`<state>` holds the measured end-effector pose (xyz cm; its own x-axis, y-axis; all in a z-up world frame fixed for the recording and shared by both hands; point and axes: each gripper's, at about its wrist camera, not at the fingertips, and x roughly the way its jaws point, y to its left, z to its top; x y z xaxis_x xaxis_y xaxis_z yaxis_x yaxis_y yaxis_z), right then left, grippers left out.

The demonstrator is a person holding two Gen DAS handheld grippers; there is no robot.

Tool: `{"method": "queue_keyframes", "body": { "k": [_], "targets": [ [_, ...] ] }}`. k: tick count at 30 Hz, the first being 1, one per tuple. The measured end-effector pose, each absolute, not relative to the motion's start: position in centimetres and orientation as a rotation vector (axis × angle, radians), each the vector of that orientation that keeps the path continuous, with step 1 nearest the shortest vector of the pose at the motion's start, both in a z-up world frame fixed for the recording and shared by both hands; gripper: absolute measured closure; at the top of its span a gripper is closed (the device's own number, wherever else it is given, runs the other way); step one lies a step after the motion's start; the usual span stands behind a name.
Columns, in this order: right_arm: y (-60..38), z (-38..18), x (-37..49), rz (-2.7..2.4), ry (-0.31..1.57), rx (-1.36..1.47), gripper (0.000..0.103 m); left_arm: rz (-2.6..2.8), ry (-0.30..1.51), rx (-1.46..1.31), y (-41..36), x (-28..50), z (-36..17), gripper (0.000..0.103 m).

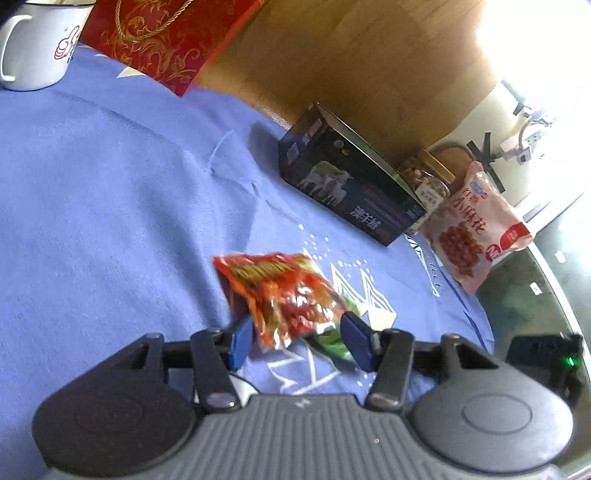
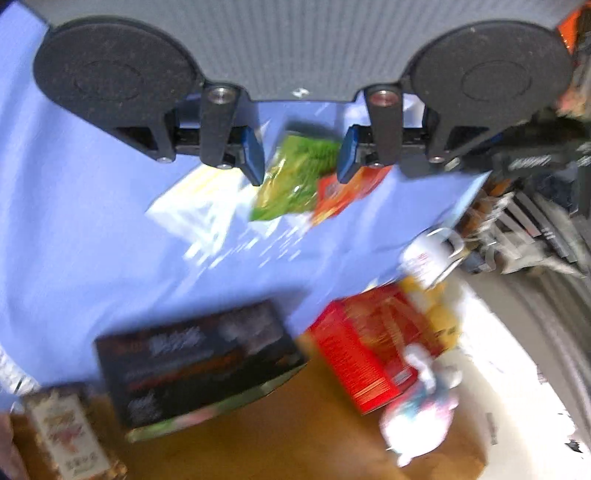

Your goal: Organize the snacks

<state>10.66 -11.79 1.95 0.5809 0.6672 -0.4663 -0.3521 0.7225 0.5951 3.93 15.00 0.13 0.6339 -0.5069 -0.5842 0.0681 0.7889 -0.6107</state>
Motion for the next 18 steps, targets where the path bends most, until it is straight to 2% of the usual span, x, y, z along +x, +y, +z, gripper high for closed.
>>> {"method": "queue_keyframes", "body": {
  "k": [7,18],
  "targets": [
    [-11.7,3.3,8.3,0.632,0.709,0.484,0.056,-0.336,0.817,-0.617,15.7,3.3,0.3,0.052],
    [-10.1,2.9,15.2,0.564,0.740,0.534,0.056,-0.286,0.809,-0.635,16.4,4.0,0.0,0.052]
  ]
}}
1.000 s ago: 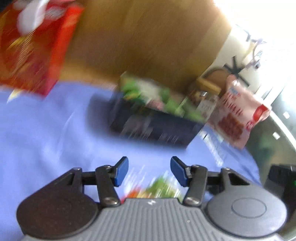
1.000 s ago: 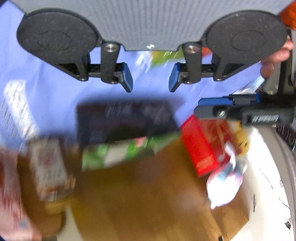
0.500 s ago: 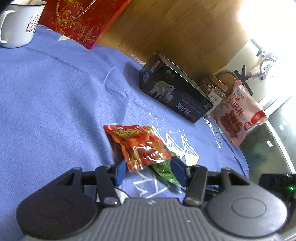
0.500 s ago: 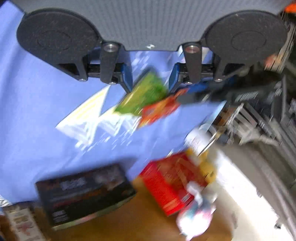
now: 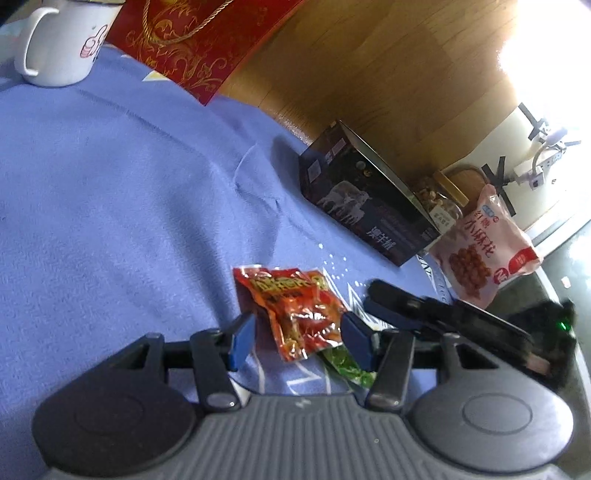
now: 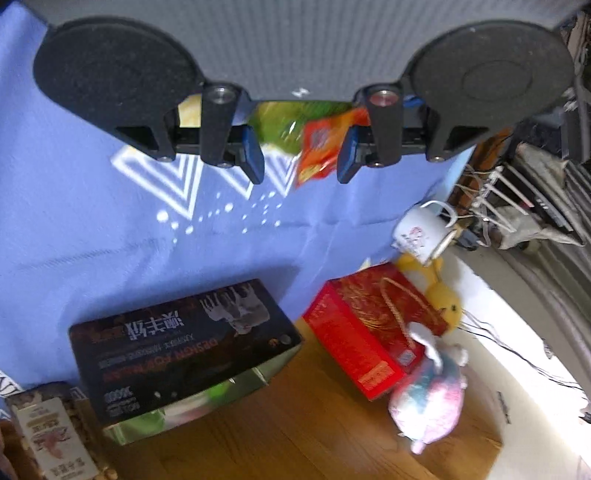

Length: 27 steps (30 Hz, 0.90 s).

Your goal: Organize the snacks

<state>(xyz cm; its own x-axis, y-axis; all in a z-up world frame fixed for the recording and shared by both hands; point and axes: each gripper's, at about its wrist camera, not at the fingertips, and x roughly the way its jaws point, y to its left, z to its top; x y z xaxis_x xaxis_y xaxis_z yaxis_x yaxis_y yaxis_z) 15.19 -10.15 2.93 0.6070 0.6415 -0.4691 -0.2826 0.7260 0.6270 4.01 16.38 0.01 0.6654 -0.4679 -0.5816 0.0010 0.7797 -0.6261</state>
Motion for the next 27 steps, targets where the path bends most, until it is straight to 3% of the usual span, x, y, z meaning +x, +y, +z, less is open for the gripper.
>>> {"method": "queue_keyframes", "body": {
  "k": [2,5,11,21,27],
  "targets": [
    [-9.7,2.0,16.0,0.579,0.783,0.536,0.057,-0.271,0.804,-0.620,16.0,4.0,0.1,0.054],
    [-8.6,1.6,16.0,0.645,0.829,0.574,0.082,-0.225,0.805,-0.551,15.1,3.9,0.4,0.069],
    [-8.2,2.8,13.3,0.634,0.740,0.479,0.091,-0.231,0.791,-0.457,13.1,3.7,1.8,0.070],
    [-13.9,3.0,8.7,0.469,0.582,0.542,0.091,-0.341,0.783,-0.289,6.0,3.9,3.6,0.070],
    [-15.6,1.3,8.1,0.399,0.612,0.572,0.091,-0.318,0.802,-0.181,2.9,3.6,3.0,0.070]
  ]
}}
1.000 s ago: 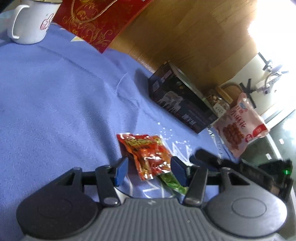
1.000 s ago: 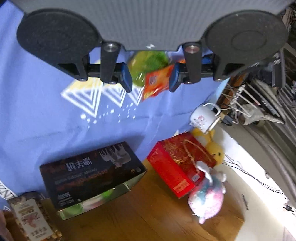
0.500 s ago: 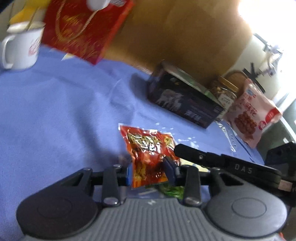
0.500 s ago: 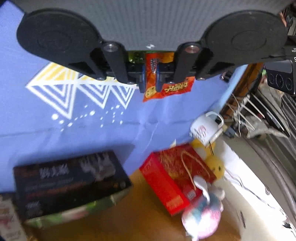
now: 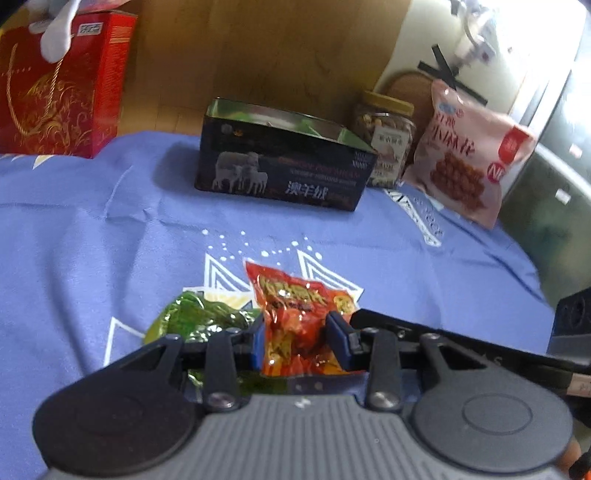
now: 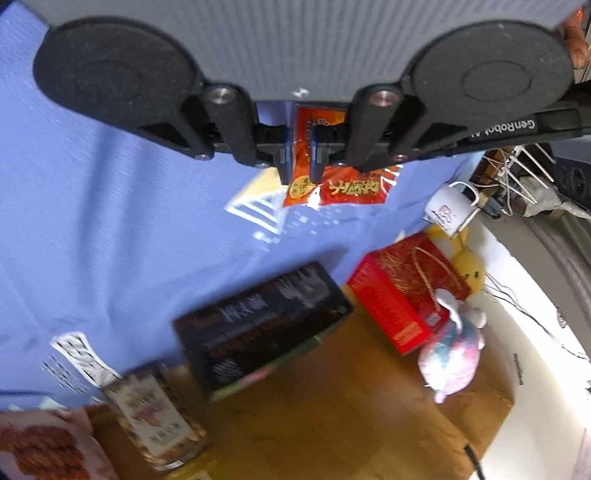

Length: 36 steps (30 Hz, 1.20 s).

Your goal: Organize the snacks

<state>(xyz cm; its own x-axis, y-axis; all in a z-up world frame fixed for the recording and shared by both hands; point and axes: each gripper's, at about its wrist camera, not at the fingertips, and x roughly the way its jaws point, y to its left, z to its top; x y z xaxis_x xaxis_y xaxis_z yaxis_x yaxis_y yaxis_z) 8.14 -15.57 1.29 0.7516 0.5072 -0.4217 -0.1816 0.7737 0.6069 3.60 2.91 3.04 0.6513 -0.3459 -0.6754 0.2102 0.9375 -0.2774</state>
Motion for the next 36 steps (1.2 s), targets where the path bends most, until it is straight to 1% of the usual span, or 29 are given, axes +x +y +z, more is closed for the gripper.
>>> {"method": "queue_keyframes", "body": {
  "k": [4,6,17,36],
  "targets": [
    [-15.8,0.8,8.0,0.402,0.626,0.586,0.091,-0.290,0.810,-0.158,2.6,3.5,2.8,0.068],
    [-15.6,0.7,8.1,0.401,0.634,0.574,0.089,-0.280,0.814,-0.156,2.7,3.7,2.7,0.066],
    [-16.0,0.4,8.3,0.421,0.644,0.597,0.087,-0.254,0.795,-0.087,1.7,3.6,2.5,0.066],
    [-16.4,0.2,8.2,0.430,0.653,0.642,0.086,-0.254,0.786,-0.069,1.6,3.5,2.4,0.064]
  ]
}}
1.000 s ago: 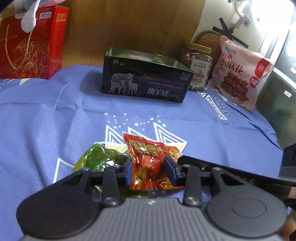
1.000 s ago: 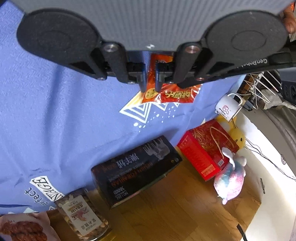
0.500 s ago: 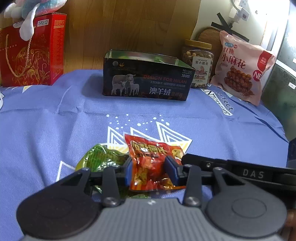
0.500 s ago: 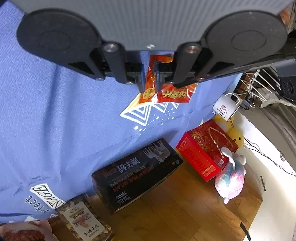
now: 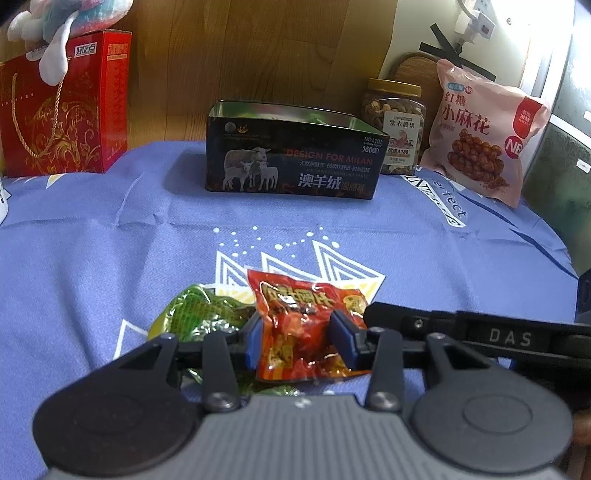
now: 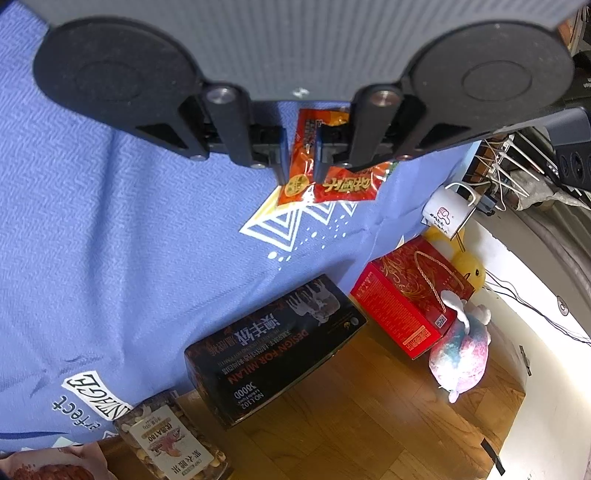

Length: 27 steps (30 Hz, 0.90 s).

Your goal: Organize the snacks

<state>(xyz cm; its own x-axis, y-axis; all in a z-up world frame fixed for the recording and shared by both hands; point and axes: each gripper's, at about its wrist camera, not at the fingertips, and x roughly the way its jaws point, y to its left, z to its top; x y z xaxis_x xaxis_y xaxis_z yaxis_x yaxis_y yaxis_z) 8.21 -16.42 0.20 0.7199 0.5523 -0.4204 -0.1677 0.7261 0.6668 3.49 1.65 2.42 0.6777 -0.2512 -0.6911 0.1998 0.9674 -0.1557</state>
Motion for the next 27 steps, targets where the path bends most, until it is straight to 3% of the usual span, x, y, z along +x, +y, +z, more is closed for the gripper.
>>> {"method": "queue_keyframes", "body": {
  "k": [27],
  "targets": [
    [-16.4,0.2,8.2,0.429,0.650,0.634,0.086,-0.207,0.745,0.016,1.5,1.9,2.5,0.054]
  ]
}}
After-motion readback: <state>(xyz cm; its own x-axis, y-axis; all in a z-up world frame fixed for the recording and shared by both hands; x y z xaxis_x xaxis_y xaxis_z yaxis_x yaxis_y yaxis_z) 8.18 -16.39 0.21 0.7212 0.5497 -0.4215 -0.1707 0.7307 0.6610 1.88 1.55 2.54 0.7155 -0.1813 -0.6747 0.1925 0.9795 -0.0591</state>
